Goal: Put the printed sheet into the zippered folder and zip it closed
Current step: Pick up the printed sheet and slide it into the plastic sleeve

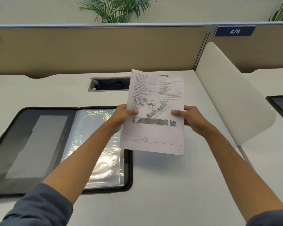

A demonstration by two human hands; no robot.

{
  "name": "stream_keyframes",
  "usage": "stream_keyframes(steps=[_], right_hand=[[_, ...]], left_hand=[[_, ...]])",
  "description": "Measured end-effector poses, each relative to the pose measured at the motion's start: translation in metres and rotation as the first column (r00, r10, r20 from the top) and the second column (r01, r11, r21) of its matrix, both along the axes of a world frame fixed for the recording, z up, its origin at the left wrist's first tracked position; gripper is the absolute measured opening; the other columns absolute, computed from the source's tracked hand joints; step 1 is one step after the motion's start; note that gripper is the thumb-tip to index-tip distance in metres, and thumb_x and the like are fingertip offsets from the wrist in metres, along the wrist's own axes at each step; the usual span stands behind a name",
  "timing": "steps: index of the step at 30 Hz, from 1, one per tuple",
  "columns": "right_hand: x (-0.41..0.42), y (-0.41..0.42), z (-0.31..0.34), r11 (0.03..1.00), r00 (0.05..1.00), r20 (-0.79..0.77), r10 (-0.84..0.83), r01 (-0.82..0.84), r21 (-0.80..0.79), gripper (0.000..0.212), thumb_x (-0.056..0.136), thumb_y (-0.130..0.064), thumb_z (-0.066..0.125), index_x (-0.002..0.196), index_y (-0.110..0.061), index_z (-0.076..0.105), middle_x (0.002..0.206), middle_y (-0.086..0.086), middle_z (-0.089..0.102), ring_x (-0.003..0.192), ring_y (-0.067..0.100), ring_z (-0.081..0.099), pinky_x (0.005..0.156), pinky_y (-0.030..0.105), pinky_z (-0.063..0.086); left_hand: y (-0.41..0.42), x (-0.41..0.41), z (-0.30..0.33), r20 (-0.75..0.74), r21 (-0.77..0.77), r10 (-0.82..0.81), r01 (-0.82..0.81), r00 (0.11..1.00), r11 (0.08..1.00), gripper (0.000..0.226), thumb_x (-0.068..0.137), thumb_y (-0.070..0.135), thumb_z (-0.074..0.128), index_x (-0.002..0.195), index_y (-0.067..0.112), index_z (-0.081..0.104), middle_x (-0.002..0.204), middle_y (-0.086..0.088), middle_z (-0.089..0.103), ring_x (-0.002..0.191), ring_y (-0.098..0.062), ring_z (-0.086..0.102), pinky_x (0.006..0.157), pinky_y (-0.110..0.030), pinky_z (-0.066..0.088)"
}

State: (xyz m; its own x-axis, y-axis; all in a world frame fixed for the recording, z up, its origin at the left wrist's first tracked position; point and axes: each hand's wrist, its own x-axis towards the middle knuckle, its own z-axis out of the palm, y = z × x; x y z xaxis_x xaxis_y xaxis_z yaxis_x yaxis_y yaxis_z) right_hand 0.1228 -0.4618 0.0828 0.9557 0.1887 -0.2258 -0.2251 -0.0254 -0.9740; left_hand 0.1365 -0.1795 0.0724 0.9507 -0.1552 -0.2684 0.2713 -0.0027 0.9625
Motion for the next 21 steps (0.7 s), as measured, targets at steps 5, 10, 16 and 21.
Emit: stream_keyframes(steps=[5,10,16,21], right_hand=[[0.019,0.025,-0.001,0.987,0.982,-0.095,0.161,-0.162,0.004,0.023,0.084,-0.011,0.072,0.107,-0.013,0.071,0.109,0.003,0.075,0.095,0.023,0.073,0.068,0.029,0.059],[0.035,0.052,-0.008,0.98,0.978,-0.083,0.19,-0.194,-0.039,0.024,0.084,-0.008,0.071,0.107,-0.016,0.07,0.109,0.002,0.074,0.095,0.021,0.073,0.07,0.028,0.06],[0.048,0.063,-0.017,0.987,0.986,-0.064,0.155,-0.156,-0.025,0.03,0.085,-0.009,0.07,0.115,-0.012,0.068,0.111,0.003,0.074,0.096,0.021,0.072,0.071,0.028,0.06],[0.06,0.063,-0.022,0.998,0.998,-0.053,0.044,-0.045,-0.034,0.025,0.084,-0.008,0.071,0.108,-0.017,0.07,0.108,0.001,0.075,0.094,0.019,0.073,0.068,0.027,0.059]], left_hand=[[0.029,0.003,-0.009,-0.067,0.02,-0.012,0.013,0.998,1.0,0.022,0.086,0.005,0.065,0.107,0.01,0.069,0.103,-0.003,0.075,0.09,-0.023,0.073,0.066,-0.03,0.059],[0.056,0.005,-0.018,-0.109,0.023,0.025,-0.023,0.994,0.999,0.021,0.085,0.011,0.068,0.105,0.016,0.07,0.102,0.002,0.076,0.089,-0.02,0.073,0.067,-0.03,0.059],[0.098,0.02,-0.033,-0.041,0.326,0.23,-0.204,0.972,0.923,0.029,0.091,0.038,0.055,0.1,0.016,0.07,0.099,-0.006,0.074,0.086,-0.019,0.069,0.069,-0.027,0.051],[0.155,0.037,-0.072,0.244,0.913,0.016,-0.235,0.97,0.334,0.052,0.091,0.047,0.052,0.133,0.016,0.052,0.141,-0.009,0.048,0.137,-0.028,0.032,0.108,-0.053,0.027]])
